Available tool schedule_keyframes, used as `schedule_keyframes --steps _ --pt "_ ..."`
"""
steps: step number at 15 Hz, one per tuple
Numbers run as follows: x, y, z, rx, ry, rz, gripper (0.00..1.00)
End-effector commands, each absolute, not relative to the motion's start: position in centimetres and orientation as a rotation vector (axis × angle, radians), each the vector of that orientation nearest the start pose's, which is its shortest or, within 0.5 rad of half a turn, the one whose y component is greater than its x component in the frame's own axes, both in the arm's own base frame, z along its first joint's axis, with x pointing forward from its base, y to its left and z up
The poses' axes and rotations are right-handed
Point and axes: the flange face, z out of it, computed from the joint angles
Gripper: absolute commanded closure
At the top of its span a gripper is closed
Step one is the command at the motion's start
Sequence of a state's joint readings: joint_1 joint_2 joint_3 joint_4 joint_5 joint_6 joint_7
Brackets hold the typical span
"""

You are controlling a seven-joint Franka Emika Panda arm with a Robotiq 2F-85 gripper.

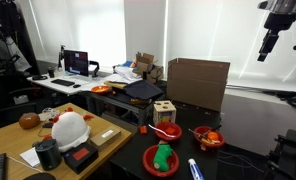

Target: Remove the fork from the bowl furthest to the right

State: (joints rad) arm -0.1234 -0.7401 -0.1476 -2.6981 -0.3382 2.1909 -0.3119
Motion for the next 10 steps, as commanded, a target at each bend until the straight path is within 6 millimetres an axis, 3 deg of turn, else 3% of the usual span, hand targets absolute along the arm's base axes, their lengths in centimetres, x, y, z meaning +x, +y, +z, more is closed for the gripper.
schedule_keyframes --steps 1,6,10 --pt "33.1 -10.4 46.9 -3.358 -0.393 -0.289 0.0" --pt "33.9 -11.3 46.4 -3.372 -0.351 -0.287 0.0" --pt "36.8 -13.5 44.2 -3.354 -0.264 -0.309 0.0"
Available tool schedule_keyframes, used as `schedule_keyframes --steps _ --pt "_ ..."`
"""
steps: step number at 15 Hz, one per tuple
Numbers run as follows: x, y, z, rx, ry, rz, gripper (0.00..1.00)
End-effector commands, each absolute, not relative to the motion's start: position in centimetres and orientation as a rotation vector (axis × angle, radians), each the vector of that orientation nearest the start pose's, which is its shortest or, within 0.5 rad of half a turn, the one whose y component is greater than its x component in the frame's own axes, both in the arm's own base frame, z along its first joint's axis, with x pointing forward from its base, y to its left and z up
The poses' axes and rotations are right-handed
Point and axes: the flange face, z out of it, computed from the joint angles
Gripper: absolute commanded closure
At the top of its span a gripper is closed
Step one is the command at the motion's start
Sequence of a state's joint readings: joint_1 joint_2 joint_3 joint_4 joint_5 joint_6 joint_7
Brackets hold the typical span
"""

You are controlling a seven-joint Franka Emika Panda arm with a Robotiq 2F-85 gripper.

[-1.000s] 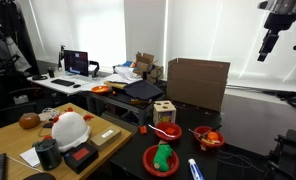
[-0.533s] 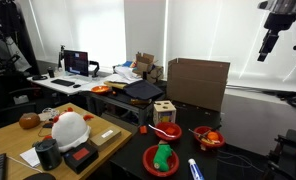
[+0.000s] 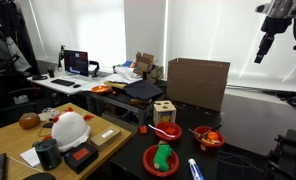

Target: Remove the fork from the bowl furthest to the right

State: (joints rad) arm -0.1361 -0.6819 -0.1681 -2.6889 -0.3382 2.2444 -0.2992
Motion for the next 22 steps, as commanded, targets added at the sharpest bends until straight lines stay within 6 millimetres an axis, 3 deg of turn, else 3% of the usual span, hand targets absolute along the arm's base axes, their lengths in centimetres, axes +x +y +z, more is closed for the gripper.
schedule_keyframes --steps 1,5,10,17,22 --pt "37.8 -14.0 43.3 -3.342 -0.241 -0.319 0.0" --pt "41.8 -15.7 40.1 -3.309 -0.167 -0.371 0.0" --pt "46.5 -15.5 35.5 -3.273 -0.125 -0.378 0.0" --pt "50.5 -12.9 28.4 -3.215 -0.174 -0.269 0.0" --pt "52.1 -10.6 24.9 -3.161 -0.271 -0.23 0.0"
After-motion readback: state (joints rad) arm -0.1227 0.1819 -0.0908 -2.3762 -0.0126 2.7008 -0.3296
